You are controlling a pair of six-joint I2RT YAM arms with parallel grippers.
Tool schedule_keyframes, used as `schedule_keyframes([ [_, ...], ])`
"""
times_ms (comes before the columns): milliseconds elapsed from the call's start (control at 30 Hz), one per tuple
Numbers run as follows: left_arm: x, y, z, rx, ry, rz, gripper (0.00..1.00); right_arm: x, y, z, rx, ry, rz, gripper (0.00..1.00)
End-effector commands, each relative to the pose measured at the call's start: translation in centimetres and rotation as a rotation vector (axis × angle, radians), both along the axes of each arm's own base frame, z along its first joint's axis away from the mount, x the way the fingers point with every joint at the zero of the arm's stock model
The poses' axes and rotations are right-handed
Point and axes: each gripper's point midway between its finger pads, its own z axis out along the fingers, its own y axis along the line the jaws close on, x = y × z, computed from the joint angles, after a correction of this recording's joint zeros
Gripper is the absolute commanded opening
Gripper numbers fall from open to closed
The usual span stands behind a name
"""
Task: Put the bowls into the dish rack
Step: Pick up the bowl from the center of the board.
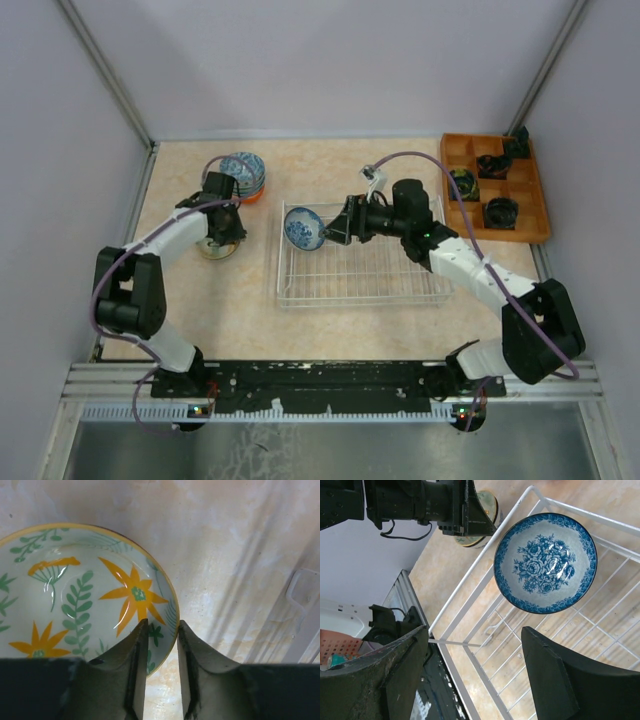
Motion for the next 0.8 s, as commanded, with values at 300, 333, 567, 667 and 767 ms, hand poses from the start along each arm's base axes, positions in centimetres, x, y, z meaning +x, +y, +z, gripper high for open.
schedule_keyframes([
  [300,0.9,-0.2,3.8,-0.005,-0.086,-0.008,0.14,-0.2,-0.1,2.0,0.037,-0.073,0.01,0.76],
  [333,0.9,-0.2,4.0,-0.004,-0.09,-0.009,0.11,-0.2,-0.1,2.0,0.036,-0.074,0.01,0.76],
  [567,0.9,0.1,5.4,0.005,-0.114,-0.001,0.0,-0.3,-0.1,2.2,0.04,-0.075,0.012,0.76],
  [667,1.2,0.0,6.8,-0.002,-0.146,-0.003,0.0,-0.3,-0.1,2.1,0.04,-0.075,0.013,0.76],
  [767,1.3,0.0,8.0,-0.007,-0.165,-0.005,0.0,-0.3,-0.1,2.1,0.041,-0.075,0.015,0.76],
])
